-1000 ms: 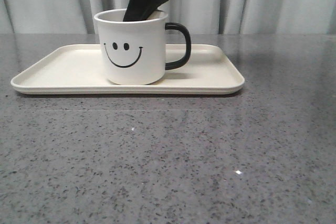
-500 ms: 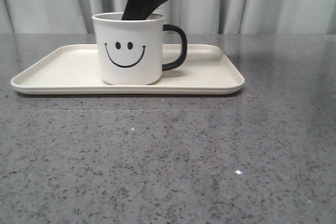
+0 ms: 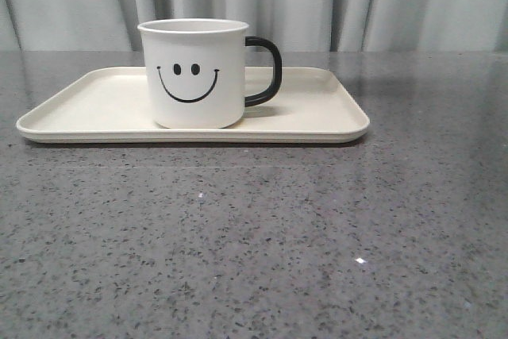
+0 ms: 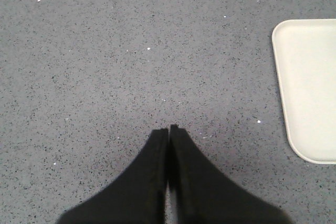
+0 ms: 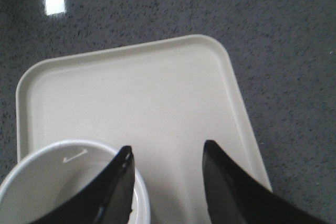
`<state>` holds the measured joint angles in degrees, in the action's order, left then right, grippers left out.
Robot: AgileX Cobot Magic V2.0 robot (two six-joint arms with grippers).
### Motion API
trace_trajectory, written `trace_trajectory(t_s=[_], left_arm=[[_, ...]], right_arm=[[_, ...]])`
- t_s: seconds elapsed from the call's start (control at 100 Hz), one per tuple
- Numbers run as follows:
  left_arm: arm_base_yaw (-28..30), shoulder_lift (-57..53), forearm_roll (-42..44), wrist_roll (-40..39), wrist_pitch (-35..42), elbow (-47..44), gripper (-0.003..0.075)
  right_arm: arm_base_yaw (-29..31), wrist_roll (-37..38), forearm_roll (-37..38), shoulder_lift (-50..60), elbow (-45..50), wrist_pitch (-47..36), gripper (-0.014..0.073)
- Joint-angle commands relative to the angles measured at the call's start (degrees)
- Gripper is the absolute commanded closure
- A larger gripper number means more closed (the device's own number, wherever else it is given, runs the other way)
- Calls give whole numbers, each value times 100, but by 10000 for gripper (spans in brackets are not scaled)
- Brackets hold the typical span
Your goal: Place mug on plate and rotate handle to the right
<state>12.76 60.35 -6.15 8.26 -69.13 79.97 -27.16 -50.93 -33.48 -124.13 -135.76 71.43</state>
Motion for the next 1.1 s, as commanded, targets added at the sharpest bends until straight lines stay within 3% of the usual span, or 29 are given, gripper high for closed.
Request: trace_trajectory(t_s=[0.0, 0.28, 0.5, 0.86, 0.99, 1.09], left_arm=[[20, -80, -89, -13, 361, 148, 740], [20, -80, -89, -13, 361, 148, 740], [20, -80, -89, -13, 361, 148, 740], [20, -80, -89, -13, 361, 148, 740], [20, -80, -89, -13, 361, 148, 740], [20, -80, -89, -13, 351, 148, 740]], right_arm=[[88, 255, -233, 354, -480, 224, 263], [644, 1093, -670, 514, -1092, -382, 264], [1331, 1399, -848, 699, -1092, -235, 264], [1946, 1411, -1092, 1065, -1092, -953, 270], [2003, 1393, -1084, 1095, -1092, -1251, 348], [2003, 1331, -1095, 1104, -1092, -1307, 361]])
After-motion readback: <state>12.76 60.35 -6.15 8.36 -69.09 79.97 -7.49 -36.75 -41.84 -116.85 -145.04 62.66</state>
